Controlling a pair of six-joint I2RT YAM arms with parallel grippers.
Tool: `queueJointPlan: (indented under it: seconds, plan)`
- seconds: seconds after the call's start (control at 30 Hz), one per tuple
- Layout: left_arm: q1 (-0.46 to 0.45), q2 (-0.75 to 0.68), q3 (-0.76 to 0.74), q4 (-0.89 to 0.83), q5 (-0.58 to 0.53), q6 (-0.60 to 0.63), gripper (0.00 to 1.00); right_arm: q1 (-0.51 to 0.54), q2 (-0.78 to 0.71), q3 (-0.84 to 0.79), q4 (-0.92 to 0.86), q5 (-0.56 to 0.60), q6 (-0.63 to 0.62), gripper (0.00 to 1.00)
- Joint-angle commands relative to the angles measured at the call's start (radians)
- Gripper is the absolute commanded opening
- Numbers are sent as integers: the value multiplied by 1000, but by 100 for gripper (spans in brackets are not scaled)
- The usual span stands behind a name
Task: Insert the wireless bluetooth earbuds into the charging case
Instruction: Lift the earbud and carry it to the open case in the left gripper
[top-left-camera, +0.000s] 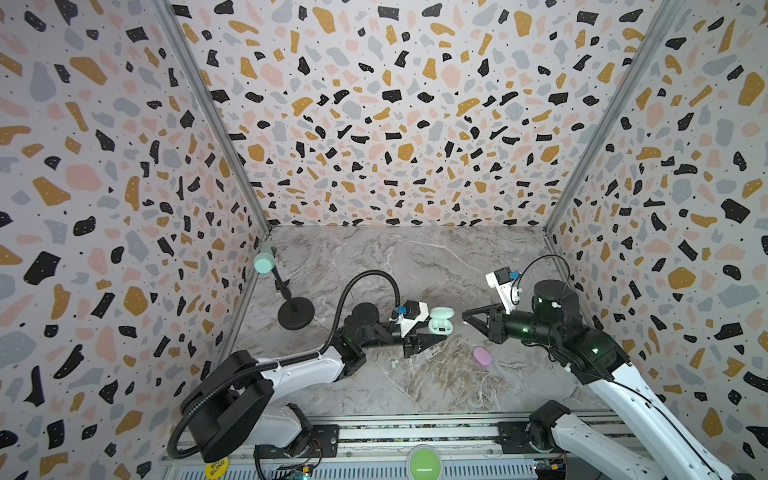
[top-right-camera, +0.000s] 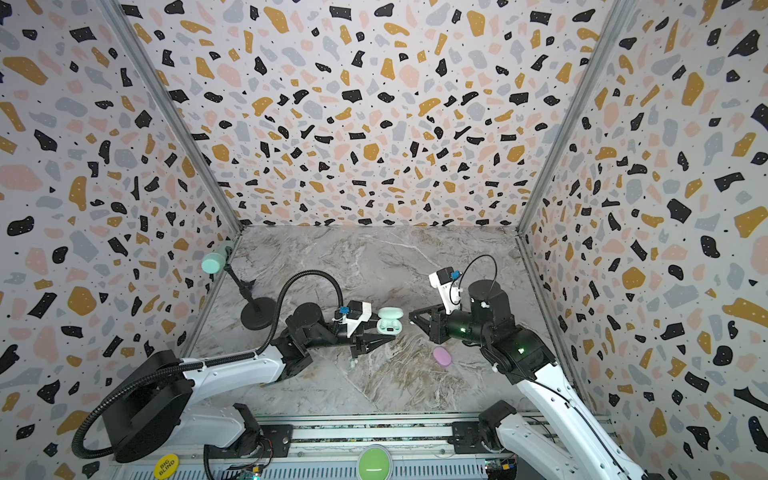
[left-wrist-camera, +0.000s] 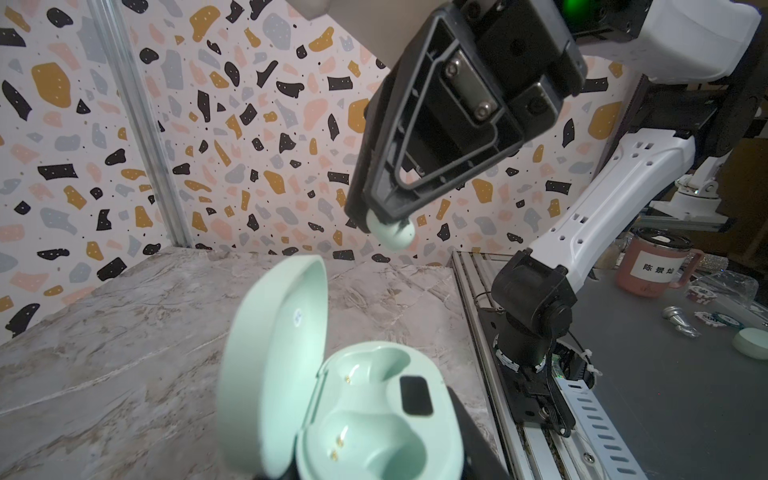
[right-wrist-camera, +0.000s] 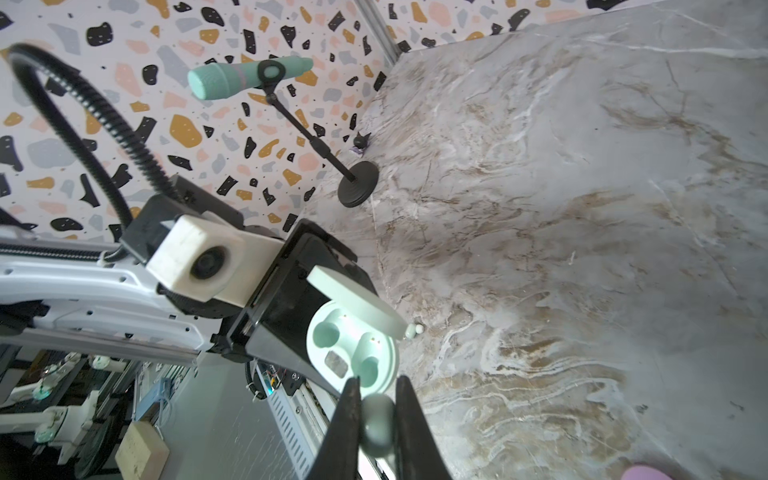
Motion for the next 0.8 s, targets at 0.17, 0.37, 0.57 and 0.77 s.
queueJointPlan:
  seconds: [0.17, 0.37, 0.57, 0.77]
  plan:
    - [4, 7, 38, 76, 64, -7, 25, -4, -23, -41, 111, -160, -3, 13]
    - [-1, -2, 35, 81, 76, -16, 25, 5, -10, -71, 187, -207, 17, 14]
    - [-6, -7, 36, 91, 82, -24, 25, 48, 10, -84, 224, -196, 28, 14]
    - [-15, -12, 38, 95, 88, -27, 25, 74, 22, -98, 239, -169, 29, 14]
